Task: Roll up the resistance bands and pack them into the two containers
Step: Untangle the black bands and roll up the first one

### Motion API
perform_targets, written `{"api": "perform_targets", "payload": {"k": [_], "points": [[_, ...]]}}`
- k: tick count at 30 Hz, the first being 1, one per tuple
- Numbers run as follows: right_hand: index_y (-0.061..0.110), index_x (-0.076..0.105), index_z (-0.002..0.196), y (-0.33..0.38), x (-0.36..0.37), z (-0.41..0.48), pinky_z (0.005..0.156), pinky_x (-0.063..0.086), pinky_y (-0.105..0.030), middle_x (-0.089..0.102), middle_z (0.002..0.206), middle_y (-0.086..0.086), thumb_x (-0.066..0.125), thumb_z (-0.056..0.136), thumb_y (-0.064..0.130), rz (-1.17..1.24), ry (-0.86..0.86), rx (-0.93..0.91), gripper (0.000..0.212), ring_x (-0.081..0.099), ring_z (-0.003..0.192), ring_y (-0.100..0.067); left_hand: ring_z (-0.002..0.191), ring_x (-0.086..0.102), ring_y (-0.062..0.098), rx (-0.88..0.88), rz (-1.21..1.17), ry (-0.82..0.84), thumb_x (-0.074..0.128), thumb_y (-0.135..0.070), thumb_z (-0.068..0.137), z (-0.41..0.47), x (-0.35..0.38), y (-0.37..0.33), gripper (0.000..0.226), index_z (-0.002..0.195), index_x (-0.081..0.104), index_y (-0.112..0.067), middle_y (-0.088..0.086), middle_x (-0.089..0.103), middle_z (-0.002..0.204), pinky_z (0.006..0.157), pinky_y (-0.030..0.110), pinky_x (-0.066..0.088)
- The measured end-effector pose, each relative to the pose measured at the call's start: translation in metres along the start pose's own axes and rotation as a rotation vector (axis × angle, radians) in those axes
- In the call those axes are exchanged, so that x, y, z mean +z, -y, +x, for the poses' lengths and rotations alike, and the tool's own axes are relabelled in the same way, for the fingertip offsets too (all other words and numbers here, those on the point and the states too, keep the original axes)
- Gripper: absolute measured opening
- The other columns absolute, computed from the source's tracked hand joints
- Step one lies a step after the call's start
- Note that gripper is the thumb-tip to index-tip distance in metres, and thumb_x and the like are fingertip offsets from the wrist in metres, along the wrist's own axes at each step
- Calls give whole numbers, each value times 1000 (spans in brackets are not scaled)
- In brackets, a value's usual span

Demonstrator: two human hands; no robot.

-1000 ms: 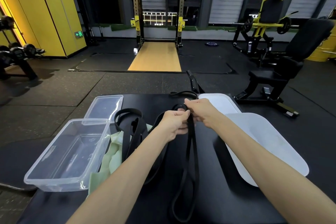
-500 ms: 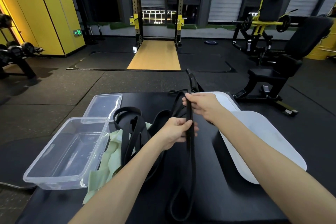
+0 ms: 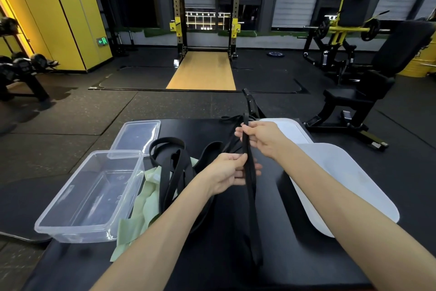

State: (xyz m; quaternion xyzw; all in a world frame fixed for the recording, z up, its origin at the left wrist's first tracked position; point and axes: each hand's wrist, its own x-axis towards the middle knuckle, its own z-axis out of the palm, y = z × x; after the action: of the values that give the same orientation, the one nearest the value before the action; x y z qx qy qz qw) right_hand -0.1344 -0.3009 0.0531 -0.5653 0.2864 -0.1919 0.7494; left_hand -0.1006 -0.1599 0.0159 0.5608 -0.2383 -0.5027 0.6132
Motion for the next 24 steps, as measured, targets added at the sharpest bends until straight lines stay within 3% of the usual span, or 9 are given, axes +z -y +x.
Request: {"api": "perform_targets", "payload": {"k": [5,10,17,24], "points": [[-3,53,112,-3,-2,-5,76,56,-30,68,98,-18,57,93,2,31,-37,-1,20,70,87,-25,86,71,19,36,4,-49,47,-23,100,3,0,-2,29,109,64,-2,11,72,101,73,31,58],[2,65,93,0,-12,-18,81,55,-35,71,102,-13,58,94,14,-148,122,70,14,69,92,-22,74,71,17,50,-43,-113,48,-21,100,6,1,0,23,102,66,-7,8,70,92,64,30,57],[-4,57,120,3,-17,-16,90,51,-36,65,120,-12,41,97,-2,39,354,81,28,62,113,-22,86,70,23,43,-80,-76,45,-21,101,4,0,-3,24,104,65,-7,12,71,96,77,34,57],[-5,54,121,-13,-6,-7,74,54,-29,66,110,-16,41,92,-13,10,52,32,32,67,92,-22,85,70,23,65,-40,-79,46,-20,101,5,2,-1,29,115,62,0,13,70,97,81,38,55]]}}
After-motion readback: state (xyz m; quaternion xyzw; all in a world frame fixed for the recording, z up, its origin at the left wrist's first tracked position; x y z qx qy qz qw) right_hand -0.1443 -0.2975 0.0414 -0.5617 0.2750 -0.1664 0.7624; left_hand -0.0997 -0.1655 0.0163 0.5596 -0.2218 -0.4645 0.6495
